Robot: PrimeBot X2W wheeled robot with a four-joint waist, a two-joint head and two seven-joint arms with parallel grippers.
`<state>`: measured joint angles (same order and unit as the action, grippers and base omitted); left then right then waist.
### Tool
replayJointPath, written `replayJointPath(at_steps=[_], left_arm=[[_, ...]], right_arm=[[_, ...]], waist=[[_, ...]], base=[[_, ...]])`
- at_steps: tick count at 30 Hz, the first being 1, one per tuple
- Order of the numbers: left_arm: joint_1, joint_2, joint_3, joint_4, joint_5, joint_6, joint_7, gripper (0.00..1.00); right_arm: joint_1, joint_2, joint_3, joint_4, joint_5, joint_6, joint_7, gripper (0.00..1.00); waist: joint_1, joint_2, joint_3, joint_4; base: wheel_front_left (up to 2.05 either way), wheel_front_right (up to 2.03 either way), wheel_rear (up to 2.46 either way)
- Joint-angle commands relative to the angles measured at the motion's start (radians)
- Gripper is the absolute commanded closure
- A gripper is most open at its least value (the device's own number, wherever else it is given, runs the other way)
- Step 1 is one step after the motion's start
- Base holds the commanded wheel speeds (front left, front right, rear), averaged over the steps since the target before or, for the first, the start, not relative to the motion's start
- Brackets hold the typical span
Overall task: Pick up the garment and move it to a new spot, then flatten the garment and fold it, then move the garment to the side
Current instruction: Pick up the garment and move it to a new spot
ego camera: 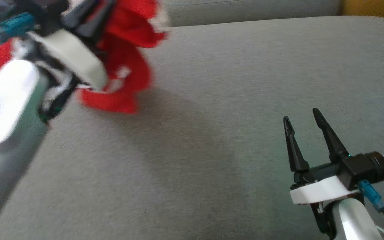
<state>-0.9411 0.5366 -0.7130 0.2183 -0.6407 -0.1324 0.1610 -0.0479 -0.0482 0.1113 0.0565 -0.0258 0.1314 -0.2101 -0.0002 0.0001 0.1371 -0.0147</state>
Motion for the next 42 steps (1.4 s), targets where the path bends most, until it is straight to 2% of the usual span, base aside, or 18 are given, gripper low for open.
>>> replayJointPath(at_steps=[1,5,10,16,23,24,25,26,31,35,42], left_arm=[[-0.067,0.014,0.044,-0.047,-0.020,0.002,0.004,1.00],[-0.063,-0.056,0.028,-0.116,-0.070,0.003,0.008,1.00],[-0.008,-0.110,-0.021,-0.115,-0.058,0.010,-0.030,1.00],[0.144,-0.122,-0.079,0.079,-0.003,0.039,-0.154,1.00],[0.231,-0.156,-0.069,0.350,0.004,0.085,-0.308,1.00],[0.230,-0.164,-0.064,0.373,0.002,0.087,-0.331,0.77],[0.229,-0.174,-0.059,0.393,-0.001,0.086,-0.350,0.43],[0.227,-0.184,-0.053,0.409,-0.006,0.086,-0.364,0.00],[0.230,-0.238,-0.013,0.429,-0.011,0.092,-0.415,0.00],[0.266,-0.255,0.014,0.404,-0.015,0.099,-0.421,0.00],[0.471,-0.265,0.125,0.258,-0.020,0.179,-0.422,0.00]], right_arm=[[-0.015,-0.002,0.015,-0.026,0.010,-0.001,-0.012,0.00],[-0.020,-0.002,0.007,-0.024,0.019,-0.001,-0.021,0.00],[-0.035,-0.002,0.006,-0.015,0.033,-0.001,-0.032,0.00],[-0.052,-0.002,0.018,-0.002,0.046,-0.001,-0.042,0.00],[-0.062,-0.002,0.008,0.012,0.037,-0.001,-0.048,0.00],[-0.061,-0.002,0.006,0.015,0.034,-0.001,-0.048,0.00],[-0.060,-0.002,0.004,0.018,0.032,-0.001,-0.049,0.00],[-0.059,-0.002,0.005,0.021,0.030,-0.001,-0.049,0.00],[-0.052,-0.002,-0.003,0.031,0.034,-0.001,-0.050,0.00],[-0.049,-0.002,-0.011,0.037,0.024,-0.001,-0.050,0.00],[-0.023,-0.002,-0.040,0.057,0.015,-0.001,-0.041,0.00]], waist=[[0.0002,-0.0001,-0.020,-0.055],[0.0002,-0.0001,0.009,-0.098],[0.0002,-0.0001,0.057,-0.132],[0.0002,-0.0001,0.108,-0.160],[0.0002,-0.0001,0.136,-0.155],[0.0002,-0.0001,0.136,-0.149],[0.0002,-0.0001,0.133,-0.143],[0.0002,-0.0001,0.131,-0.136],[0.0002,-0.0001,0.087,-0.091],[0.0002,-0.0001,0.052,-0.069],[0.0002,-0.0001,-0.044,-0.028]], base=[[0.00,0.00,0.00],[0.00,0.00,0.00],[0.00,0.00,0.00],[0.00,0.00,0.00],[0.00,0.00,0.00],[0.00,0.00,0.00],[0.00,0.00,0.00],[0.00,0.00,0.00],[0.00,0.00,0.00],[0.00,0.00,0.00],[0.00,0.00,0.00]])
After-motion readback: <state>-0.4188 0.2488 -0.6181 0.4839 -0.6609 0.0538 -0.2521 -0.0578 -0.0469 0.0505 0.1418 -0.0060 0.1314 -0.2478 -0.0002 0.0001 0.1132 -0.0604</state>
